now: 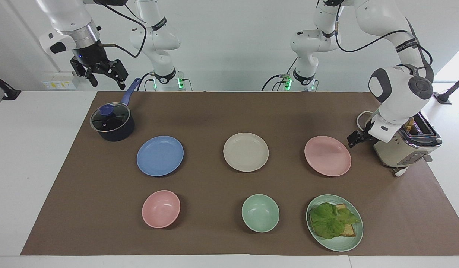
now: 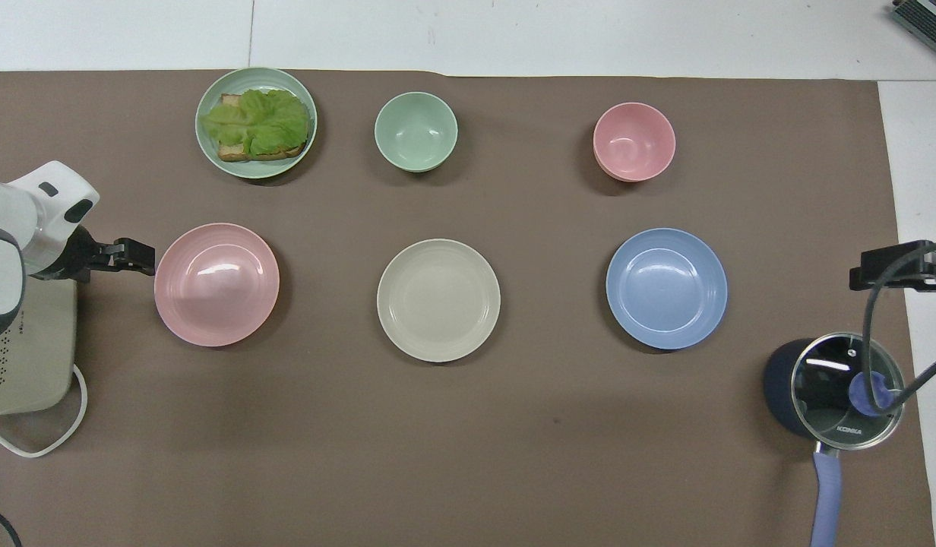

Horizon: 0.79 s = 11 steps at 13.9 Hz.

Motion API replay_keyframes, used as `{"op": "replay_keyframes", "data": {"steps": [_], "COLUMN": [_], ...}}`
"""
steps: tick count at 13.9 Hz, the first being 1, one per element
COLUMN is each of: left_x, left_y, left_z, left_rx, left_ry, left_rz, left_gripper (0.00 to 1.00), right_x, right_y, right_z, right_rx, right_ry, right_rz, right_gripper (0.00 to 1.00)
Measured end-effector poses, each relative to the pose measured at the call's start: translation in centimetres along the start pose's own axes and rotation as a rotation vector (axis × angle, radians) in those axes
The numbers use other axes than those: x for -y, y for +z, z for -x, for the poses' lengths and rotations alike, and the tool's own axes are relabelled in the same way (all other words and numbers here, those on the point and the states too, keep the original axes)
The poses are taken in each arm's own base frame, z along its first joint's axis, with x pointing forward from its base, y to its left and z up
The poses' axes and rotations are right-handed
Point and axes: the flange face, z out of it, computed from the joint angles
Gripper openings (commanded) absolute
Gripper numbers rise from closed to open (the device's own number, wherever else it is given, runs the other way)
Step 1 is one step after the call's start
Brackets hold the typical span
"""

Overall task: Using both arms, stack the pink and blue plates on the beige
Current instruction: 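Reach the left gripper to the pink plate rim and grasp it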

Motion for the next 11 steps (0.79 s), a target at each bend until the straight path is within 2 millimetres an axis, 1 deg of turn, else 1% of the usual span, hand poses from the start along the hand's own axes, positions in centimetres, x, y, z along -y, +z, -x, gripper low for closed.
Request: {"op": "replay_keyframes", "data": {"steps": [3,7,10,11], "left_x": [-0.1,-0.3,-0.3,-0.3], "left_y": [2.5,4.7,7.1,7.9], "left_z": [0.2,0.0,-0.1,-0.1], "left_rx": [0.016,0.034,0.038,0.051], "left_ry": [0.008,0.012,0.012,0.012], "left_rz": [0.000,0.000,-0.001,-0.001], "left_gripper": [1.00,1.00,1.00,0.99], "right_x": [0.0,0.0,0.0,0.0], "right_y": [0.0,0.0,0.0,0.0], "right_z": [0.0,0.0,0.0,0.0], "right_rx": [0.001,0.000,0.000,0.000], "right_ry": [0.000,0.000,0.000,0.000], "right_rz": [0.000,0.000,0.000,0.000], "right_gripper": [1.00,1.00,1.00,1.00]}}
